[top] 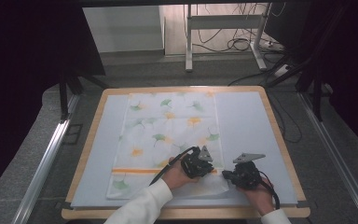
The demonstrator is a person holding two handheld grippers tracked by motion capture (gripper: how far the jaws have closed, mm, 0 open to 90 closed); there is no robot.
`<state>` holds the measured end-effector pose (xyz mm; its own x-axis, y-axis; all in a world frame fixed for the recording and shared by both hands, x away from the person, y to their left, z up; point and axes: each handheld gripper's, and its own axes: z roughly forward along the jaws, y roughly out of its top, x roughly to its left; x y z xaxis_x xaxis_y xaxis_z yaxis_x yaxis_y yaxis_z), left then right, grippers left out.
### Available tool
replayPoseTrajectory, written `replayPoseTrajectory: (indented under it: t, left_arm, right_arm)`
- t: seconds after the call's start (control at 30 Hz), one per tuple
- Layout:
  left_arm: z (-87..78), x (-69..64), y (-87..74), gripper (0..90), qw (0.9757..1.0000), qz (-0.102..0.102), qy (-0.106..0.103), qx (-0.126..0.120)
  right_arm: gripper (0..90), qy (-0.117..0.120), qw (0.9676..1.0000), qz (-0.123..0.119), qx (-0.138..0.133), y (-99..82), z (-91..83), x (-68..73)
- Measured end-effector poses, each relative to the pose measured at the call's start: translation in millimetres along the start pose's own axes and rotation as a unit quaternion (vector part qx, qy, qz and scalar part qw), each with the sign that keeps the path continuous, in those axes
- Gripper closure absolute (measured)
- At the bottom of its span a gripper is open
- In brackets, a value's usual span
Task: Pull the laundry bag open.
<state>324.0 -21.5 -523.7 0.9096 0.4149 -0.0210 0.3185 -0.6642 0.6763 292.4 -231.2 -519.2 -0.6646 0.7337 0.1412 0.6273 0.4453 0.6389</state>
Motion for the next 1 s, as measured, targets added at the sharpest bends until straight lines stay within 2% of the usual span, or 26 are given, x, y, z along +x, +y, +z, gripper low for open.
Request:
replayPoseTrajectory:
  t: [0.27, 1.0]
  left_arm:
    - [-4.9, 2.9, -5.8, 84.8, 1.0, -0.009, 0.002, -0.002]
    - [-14.5, 7.3, -17.4, 84.8, 0.9998, -0.018, 0.008, -0.001]
  right_arm:
    - [89.4, 0.001, 1.0, 0.0, -0.001, 0.0, 0.1, -0.5]
    - [89.4, 0.005, 1.0, 0.001, 0.0, -0.2, 0.0, -1.7]
